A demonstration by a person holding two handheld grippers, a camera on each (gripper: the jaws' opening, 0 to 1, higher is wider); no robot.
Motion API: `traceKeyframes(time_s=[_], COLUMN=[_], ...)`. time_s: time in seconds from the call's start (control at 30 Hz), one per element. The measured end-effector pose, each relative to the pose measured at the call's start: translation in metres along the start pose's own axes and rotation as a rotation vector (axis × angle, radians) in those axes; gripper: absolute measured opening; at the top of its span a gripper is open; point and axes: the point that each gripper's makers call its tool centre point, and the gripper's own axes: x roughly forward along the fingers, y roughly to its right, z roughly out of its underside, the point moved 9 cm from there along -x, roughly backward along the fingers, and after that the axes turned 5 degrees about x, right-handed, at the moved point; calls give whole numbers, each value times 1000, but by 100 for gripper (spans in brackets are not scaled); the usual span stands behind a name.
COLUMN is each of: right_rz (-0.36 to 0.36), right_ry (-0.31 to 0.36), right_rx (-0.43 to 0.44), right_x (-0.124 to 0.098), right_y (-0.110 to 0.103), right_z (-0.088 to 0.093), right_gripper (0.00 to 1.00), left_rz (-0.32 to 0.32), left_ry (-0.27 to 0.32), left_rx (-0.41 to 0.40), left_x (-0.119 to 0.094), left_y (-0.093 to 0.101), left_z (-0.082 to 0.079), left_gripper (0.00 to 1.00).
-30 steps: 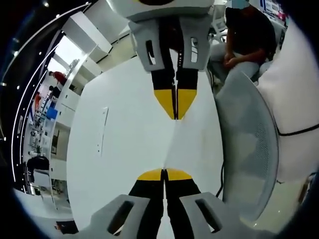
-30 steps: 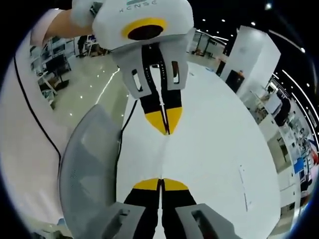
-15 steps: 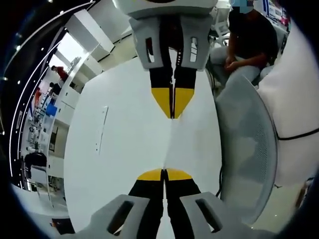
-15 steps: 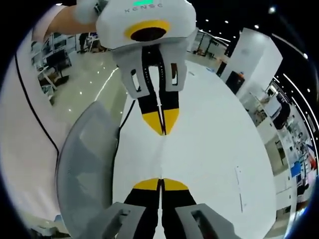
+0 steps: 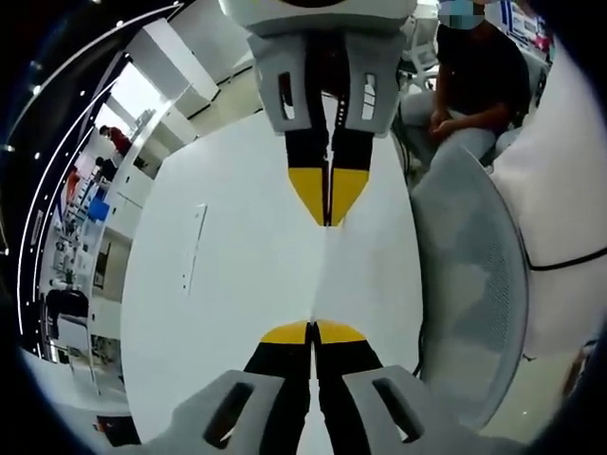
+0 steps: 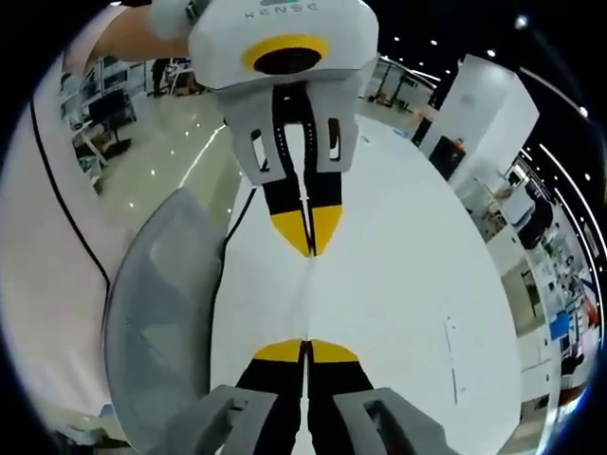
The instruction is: Arrange the food packaging bags into a neat stack by flattening each bag and aligning their edges.
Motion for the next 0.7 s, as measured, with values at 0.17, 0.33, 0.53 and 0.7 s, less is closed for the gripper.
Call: traceKeyframes(time_s=[0.17, 0.33, 0.53, 0.7], right_rz=[5, 10, 14, 17], right_ry=[-1, -3, -4, -6], right_rx=[-2, -3, -5, -7], right_x=[-1, -2, -2, -2], right_y=[1, 3, 4, 5], right_z=[0, 0, 1, 1], right_gripper=[0, 0, 0, 0], left_rz=[-7, -9, -11, -13], left_ry=[11, 15, 18, 22], left_rx=[-5, -7, -7, -6], left_x=[0, 1, 0, -2], left_y=[-2, -3, -2, -1], left_z=[1, 2, 0, -2], left_gripper=[0, 0, 0, 0])
